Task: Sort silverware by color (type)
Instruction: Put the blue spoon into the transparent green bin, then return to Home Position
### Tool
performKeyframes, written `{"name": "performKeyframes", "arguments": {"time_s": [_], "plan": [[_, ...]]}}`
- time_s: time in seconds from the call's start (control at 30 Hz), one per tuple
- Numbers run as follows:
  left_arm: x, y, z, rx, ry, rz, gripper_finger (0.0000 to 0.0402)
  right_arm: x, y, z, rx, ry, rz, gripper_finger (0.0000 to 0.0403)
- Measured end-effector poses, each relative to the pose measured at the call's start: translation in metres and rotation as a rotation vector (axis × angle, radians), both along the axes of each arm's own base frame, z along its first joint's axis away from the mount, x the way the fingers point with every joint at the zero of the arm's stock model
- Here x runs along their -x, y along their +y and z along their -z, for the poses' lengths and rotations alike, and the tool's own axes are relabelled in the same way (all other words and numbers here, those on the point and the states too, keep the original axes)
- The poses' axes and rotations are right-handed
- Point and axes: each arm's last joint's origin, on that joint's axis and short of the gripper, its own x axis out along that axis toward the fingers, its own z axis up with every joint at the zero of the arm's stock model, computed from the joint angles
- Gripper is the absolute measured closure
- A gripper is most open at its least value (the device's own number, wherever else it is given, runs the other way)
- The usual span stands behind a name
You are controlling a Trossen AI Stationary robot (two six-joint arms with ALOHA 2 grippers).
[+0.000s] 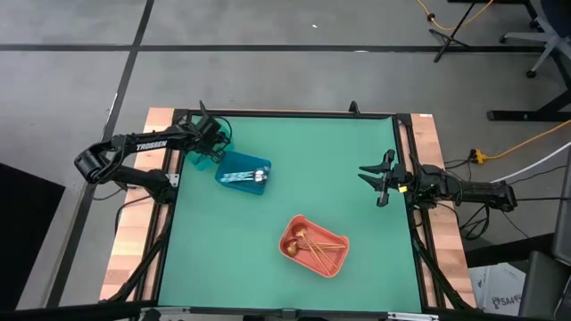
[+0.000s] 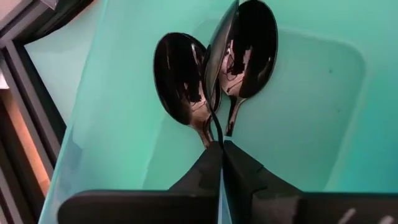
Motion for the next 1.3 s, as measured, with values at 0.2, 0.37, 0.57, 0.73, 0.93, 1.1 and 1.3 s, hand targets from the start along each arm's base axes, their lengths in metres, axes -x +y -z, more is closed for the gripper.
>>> {"name": "performKeyframes", "arguments": {"time_s": [0.2, 0.37, 0.57, 0.73, 0.93, 1.1, 1.3], "plan": [[-0.001, 0.002, 0.0, -0.033, 0.006, -0.013, 0.0384, 0.0, 0.0, 0.0, 0.0, 0.0, 0.0, 0.0306], [-0.002, 0.003, -0.001, -0.044, -0.006, -0.013, 0.0363, 0.0, 0.0, 0.0, 0.0, 0.0, 0.0, 0.0306], [-0.002, 0.003, -0.001, -0.05, -0.013, -0.013, 0.0335, 0.0, 0.0, 0.0, 0.0, 0.0, 0.0, 0.0306], [-0.004, 0.005, -0.005, -0.058, -0.025, -0.011, 0.0325, 0.0, 0.0, 0.0, 0.0, 0.0, 0.0, 0.0306], [-0.013, 0.014, -0.024, -0.092, -0.082, -0.003, 0.0336, 0.0, 0.0, 0.0, 0.0, 0.0, 0.0, 0.0306], [-0.026, 0.022, -0.048, -0.09, -0.198, 0.048, 0.0357, 0.0, 0.0, 0.0, 0.0, 0.0, 0.0, 0.0306], [-0.046, 0.025, -0.081, -0.124, -0.319, 0.132, 0.0392, 0.0, 0.0, 0.0, 0.0, 0.0, 0.0, 0.0306]]}}
